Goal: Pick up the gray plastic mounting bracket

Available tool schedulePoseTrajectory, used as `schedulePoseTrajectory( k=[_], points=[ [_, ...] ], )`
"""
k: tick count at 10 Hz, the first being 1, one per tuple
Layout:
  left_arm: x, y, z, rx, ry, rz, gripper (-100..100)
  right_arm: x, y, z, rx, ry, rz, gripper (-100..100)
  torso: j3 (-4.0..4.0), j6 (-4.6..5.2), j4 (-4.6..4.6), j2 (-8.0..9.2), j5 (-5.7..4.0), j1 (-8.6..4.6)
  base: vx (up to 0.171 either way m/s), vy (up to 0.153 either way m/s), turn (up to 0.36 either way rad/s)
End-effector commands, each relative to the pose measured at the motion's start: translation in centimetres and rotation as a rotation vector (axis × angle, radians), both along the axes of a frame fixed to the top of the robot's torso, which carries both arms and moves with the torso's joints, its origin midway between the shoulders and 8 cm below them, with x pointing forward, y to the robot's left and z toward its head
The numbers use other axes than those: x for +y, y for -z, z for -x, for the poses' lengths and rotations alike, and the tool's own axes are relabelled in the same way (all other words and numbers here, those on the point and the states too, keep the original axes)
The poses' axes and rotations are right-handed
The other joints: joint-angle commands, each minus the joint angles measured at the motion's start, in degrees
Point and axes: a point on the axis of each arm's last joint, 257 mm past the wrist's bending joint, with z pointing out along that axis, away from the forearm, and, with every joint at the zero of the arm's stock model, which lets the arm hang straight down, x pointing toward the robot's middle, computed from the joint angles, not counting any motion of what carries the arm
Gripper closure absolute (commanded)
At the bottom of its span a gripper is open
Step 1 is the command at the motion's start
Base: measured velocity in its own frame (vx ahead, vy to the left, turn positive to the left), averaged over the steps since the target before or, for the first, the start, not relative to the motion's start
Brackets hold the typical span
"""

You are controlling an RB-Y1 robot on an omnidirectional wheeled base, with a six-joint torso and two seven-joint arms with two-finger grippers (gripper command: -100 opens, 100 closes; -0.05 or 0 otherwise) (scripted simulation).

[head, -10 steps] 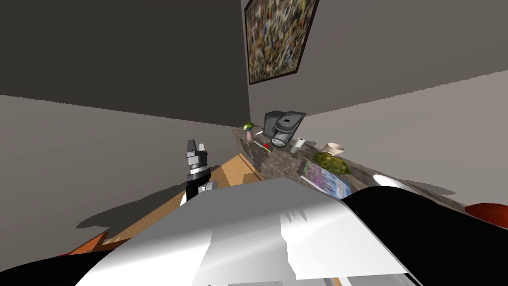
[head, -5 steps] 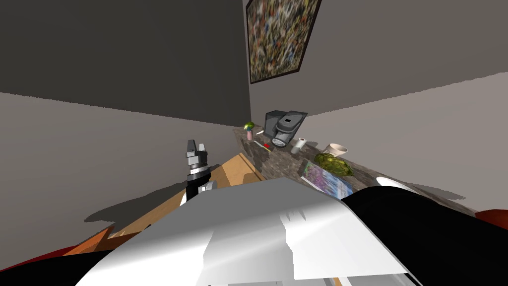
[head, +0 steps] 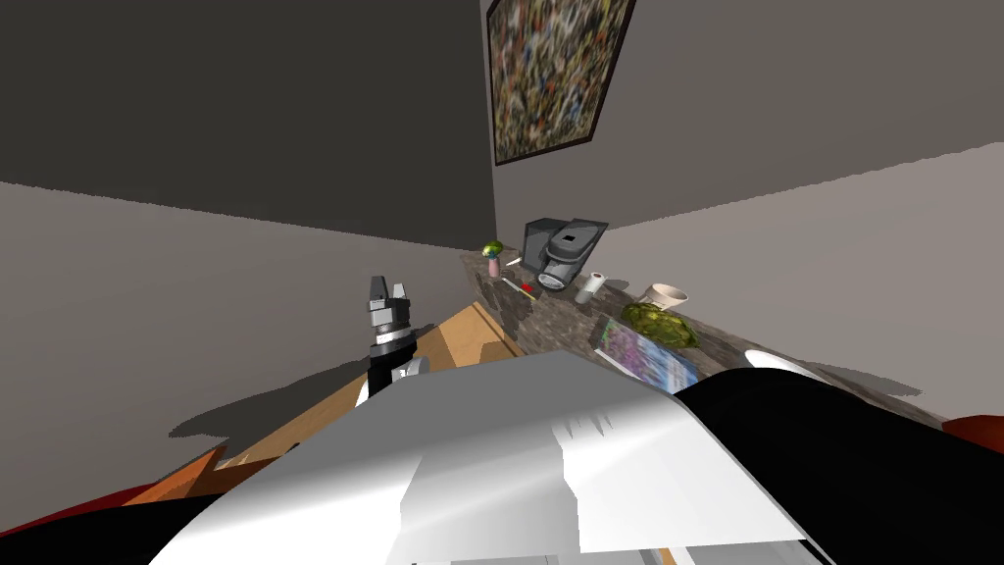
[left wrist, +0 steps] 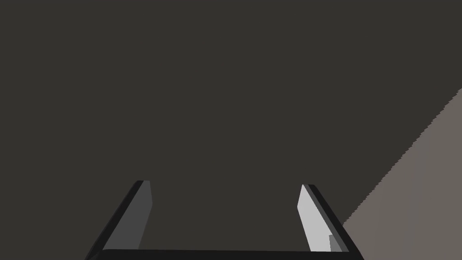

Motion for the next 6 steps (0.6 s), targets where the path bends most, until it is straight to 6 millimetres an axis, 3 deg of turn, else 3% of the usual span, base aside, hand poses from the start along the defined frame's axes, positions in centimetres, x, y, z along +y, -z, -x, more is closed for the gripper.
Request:
schedulePoseTrajectory(
  k=[1,5,6],
  points=[
    [0.0,0.0,0.0,0.0,0.0,0.0,0,-0.47,-1.29,-0.43,0.0,-0.008,-0.002,100,0.0,0.0,0.0,0.0,0.0,0.0,0.011,0.014,-0.099],
    [0.0,0.0,0.0,0.0,0.0,0.0,0,-0.51,-1.47,-0.5,0.0,-0.009,-0.004,100,-0.02,0.0,-0.01,-0.04,0.03,0.07,0.006,0.012,-0.016],
    [0.0,0.0,0.0,0.0,0.0,0.0,0,-0.51,-1.47,-0.51,0.0,-0.008,-0.003,0,-0.01,0.0,-0.01,-0.02,0.03,0.04,0.0,0.0,0.0]
  ],
)
